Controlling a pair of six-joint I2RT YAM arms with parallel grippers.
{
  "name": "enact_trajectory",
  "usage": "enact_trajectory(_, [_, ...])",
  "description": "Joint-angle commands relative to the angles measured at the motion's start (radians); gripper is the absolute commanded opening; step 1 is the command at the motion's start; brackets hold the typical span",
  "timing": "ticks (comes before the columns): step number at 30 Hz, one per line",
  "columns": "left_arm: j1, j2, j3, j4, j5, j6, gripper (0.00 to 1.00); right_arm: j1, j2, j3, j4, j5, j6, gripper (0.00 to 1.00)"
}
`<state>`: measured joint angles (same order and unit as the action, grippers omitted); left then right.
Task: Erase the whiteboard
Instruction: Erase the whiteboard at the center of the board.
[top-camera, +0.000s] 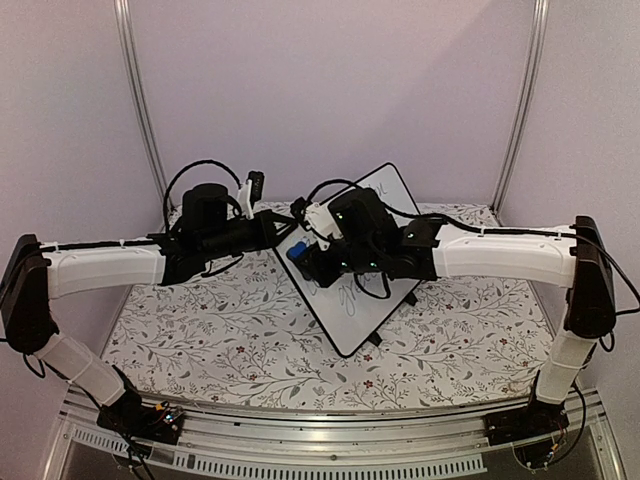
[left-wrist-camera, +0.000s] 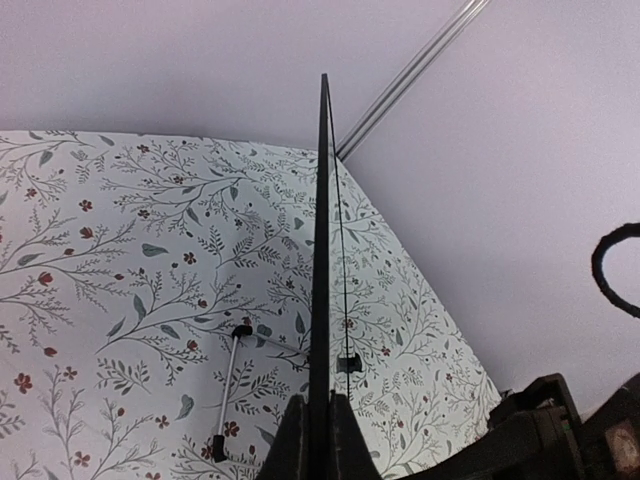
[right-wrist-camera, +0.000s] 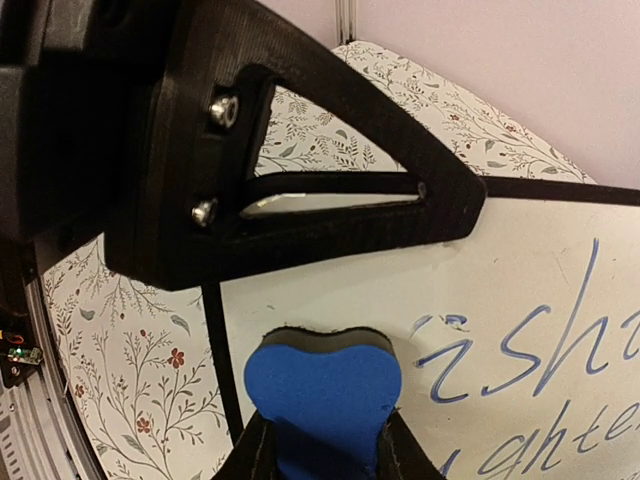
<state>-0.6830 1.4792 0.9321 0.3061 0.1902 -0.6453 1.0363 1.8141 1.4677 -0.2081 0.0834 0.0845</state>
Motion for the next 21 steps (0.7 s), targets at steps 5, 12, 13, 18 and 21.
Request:
enact_trajectory(5, [-0.037, -0.01, -0.01, -0.019, 0.087, 0.016, 0.0, 0.007, -0.001, -0.037, -0.04, -0.019, 0.025, 0.19])
enact_trajectory(12, [-0.037, -0.009, -0.013, -0.018, 0.09, 0.014, 0.0, 0.007, 0.083, 0.115, -0.069, 0.018, -0.002, 0.19])
enact_trajectory(13, [-0.036, -0.009, -0.012, -0.017, 0.09, 0.014, 0.0, 0.007, 0.088, 0.123, -0.072, 0.026, -0.006, 0.19])
enact_trajectory(18, [-0.036, -0.005, -0.012, -0.018, 0.093, 0.014, 0.0, 0.004, 0.072, 0.08, -0.074, 0.046, -0.015, 0.19])
enact_trajectory(21, [-0.037, -0.005, -0.01, -0.018, 0.093, 0.014, 0.0, -0.008, 0.028, -0.009, -0.072, 0.049, -0.007, 0.19])
